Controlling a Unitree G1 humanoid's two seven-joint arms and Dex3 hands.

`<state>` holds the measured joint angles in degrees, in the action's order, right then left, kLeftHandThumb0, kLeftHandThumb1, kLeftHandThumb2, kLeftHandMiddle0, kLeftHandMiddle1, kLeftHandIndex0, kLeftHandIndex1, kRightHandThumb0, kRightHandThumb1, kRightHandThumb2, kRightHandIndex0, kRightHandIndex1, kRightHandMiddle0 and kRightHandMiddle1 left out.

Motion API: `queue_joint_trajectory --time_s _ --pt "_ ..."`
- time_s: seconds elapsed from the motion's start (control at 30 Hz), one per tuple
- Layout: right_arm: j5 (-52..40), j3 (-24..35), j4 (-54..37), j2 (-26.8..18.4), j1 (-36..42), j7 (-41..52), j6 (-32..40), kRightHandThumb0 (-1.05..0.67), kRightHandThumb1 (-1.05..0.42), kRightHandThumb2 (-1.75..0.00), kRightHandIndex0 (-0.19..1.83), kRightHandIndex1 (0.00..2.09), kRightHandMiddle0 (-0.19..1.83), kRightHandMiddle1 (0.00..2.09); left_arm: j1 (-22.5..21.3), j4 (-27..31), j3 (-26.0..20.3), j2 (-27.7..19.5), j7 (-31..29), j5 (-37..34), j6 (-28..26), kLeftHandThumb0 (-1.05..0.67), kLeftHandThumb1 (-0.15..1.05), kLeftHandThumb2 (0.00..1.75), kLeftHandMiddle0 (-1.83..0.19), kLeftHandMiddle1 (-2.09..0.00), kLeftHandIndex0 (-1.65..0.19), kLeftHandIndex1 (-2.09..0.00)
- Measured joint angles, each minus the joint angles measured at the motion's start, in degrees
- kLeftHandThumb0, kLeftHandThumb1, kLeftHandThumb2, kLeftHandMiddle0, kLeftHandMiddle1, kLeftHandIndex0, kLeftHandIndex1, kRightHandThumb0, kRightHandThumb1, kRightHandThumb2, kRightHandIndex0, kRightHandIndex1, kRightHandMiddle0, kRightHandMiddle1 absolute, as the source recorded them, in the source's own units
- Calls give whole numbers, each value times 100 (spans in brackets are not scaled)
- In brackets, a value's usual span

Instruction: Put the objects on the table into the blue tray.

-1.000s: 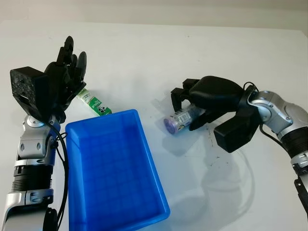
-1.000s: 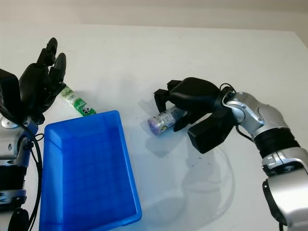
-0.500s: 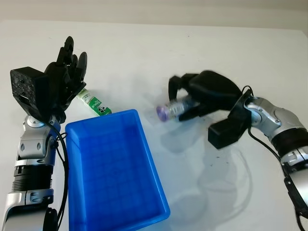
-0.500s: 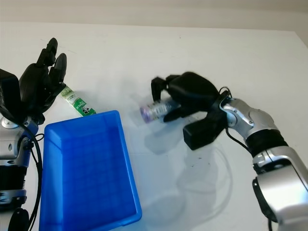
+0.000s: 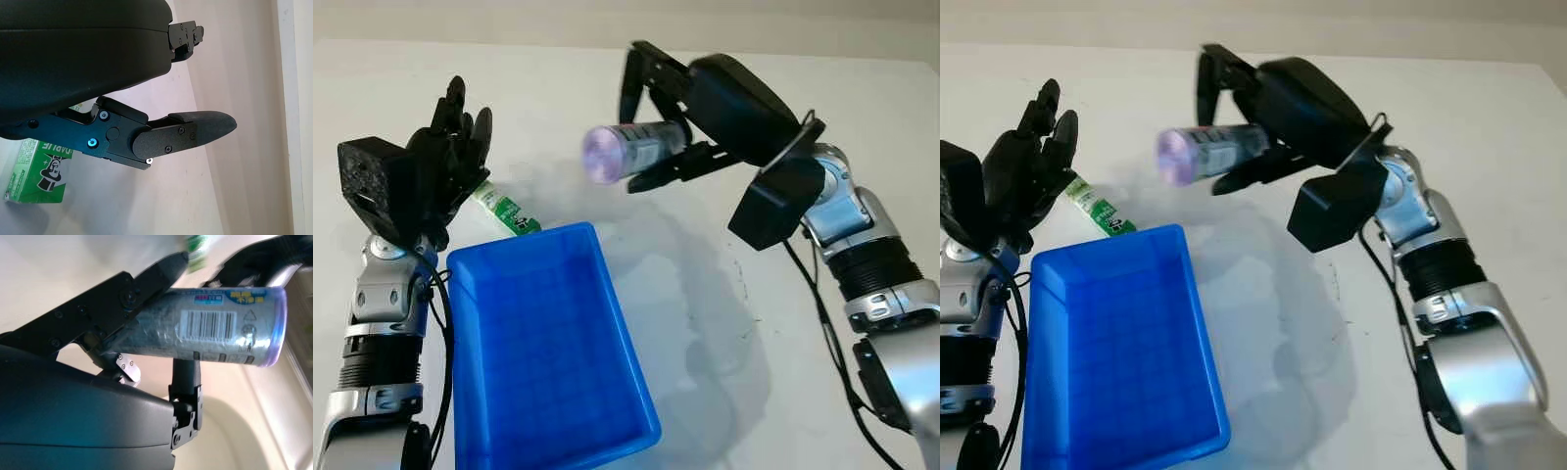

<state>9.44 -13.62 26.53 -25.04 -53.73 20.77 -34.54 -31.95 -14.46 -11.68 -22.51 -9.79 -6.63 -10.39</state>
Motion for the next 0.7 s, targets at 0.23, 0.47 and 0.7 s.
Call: queue_joint_trajectory --time_s 0.23,0.47,0.7 --pt "-1132 -133 -1328 164 167 1789 1265 -38 -99 -5 104 209 74 209 -52 -16 27 35 41 23 -3 -72 105 60 17 -5 17 -5" --pt "-1441 -398 -1644 44 247 3351 1654 -27 -102 -6 6 117 4 110 -93 -16 44 45 77 44 -2 -72 105 59 16 -6 16 -5" --pt "-1210 -496 -1736 -237 244 3999 1823 -19 -103 -14 -16 3 -8 3 -93 -16 47 48 97 58 14 -73 105 59 17 -5 16 -5"
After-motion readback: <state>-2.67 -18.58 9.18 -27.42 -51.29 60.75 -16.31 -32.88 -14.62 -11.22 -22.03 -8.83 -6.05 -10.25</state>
